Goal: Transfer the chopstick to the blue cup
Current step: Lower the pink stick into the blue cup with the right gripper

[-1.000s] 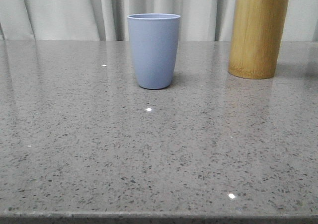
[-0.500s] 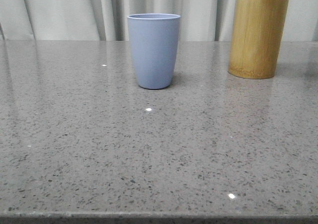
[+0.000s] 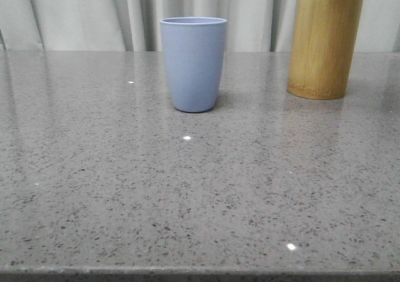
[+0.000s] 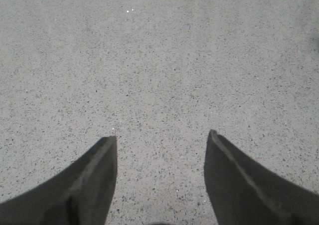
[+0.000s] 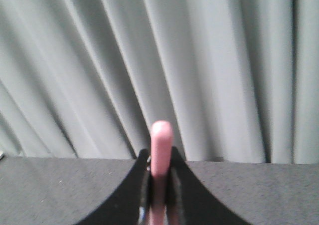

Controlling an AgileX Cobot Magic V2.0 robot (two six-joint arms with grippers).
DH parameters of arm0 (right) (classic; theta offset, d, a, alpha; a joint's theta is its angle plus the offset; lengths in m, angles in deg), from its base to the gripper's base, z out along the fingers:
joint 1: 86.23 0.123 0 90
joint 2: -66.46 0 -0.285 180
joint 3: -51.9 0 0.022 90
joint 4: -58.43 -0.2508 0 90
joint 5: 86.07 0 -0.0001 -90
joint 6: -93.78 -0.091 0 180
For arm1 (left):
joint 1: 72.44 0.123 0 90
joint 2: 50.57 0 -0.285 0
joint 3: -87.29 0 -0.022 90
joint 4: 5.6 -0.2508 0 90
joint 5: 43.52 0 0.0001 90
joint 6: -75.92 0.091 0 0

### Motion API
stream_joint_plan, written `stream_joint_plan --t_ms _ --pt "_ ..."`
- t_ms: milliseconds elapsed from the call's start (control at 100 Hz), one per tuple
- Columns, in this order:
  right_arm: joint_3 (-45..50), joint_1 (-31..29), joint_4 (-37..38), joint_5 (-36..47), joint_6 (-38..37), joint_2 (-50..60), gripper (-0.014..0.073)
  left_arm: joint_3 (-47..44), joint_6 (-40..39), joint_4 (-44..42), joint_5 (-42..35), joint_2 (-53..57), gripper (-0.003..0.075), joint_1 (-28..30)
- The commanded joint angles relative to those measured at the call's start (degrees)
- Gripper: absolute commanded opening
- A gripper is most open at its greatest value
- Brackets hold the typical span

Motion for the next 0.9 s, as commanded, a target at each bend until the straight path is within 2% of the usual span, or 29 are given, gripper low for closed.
stream_joint_plan --t_ms 0,280,640,740,890 --pt "-2.0 3.3 0.7 5.0 0.8 -0.6 -0.0069 1.2 -0.5 -2.0 -3.3 -0.7 0.039 -0.1" --pt "-2.0 9.5 0.7 9.5 0.8 -8.6 -0.0069 1.2 -0.5 -1.9 -3.3 -0.7 0.039 -0.1" --pt "-2.0 10.3 0.7 9.0 -0.4 -13.5 -0.0054 1.2 -0.5 -1.7 -2.9 -0.7 0.039 -0.1" --pt "-2.0 10.3 0.7 7.8 -0.4 -13.5 0.0029 1.2 -0.5 -1.7 -2.9 -0.7 0.039 -0.1" --pt "-2.0 10.3 0.7 5.9 -0.4 -13.5 0.028 1.2 -0.5 -1.7 -2.9 -0.7 0.039 -0.1"
